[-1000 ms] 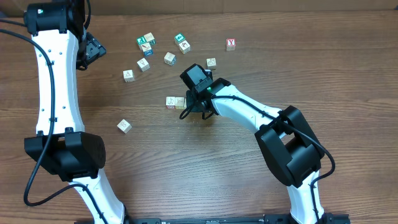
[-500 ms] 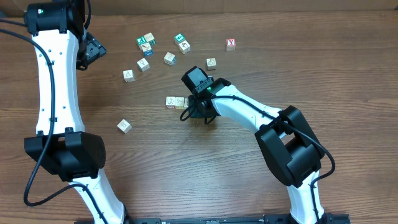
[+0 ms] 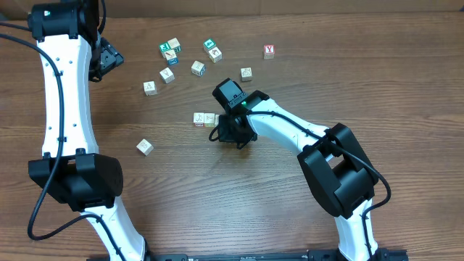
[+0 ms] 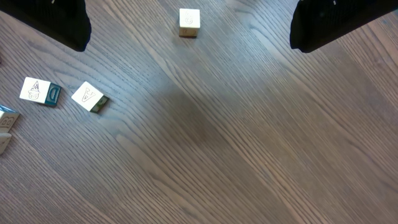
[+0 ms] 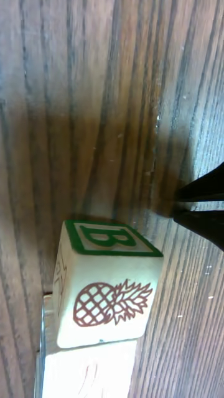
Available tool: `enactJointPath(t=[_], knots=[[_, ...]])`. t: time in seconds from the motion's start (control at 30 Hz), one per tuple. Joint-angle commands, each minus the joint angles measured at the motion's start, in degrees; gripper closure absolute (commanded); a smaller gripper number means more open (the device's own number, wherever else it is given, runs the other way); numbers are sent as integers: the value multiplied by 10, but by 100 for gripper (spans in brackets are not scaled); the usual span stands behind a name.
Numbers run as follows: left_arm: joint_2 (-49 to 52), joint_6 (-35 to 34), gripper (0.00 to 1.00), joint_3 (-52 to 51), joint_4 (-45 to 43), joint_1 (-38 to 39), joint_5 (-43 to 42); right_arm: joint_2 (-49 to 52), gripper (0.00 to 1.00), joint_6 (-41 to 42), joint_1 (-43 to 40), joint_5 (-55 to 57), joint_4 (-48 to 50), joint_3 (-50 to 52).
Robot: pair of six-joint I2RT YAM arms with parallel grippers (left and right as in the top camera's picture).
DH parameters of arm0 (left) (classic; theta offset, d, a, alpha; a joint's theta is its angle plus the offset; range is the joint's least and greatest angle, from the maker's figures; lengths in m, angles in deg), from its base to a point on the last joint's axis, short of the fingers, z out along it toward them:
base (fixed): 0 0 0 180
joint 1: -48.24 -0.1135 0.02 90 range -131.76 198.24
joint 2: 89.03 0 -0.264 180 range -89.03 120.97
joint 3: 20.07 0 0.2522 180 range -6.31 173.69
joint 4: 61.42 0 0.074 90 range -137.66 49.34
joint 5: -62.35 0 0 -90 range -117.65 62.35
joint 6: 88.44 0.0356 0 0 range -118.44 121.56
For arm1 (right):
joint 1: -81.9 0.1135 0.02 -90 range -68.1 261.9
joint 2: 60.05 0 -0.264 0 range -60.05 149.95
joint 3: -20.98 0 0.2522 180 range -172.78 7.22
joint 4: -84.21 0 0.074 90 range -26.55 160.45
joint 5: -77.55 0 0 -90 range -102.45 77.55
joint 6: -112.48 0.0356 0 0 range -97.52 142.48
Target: Form a horizontal line
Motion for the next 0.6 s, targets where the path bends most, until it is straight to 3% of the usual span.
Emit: enactJointPath(t=[0.0, 0.57], knots=[[-5, 13, 0, 7, 1, 4, 0, 7, 96, 8, -1, -7, 2, -7], [-5, 13, 0, 7, 1, 4, 0, 7, 96, 8, -1, -7, 33, -7]])
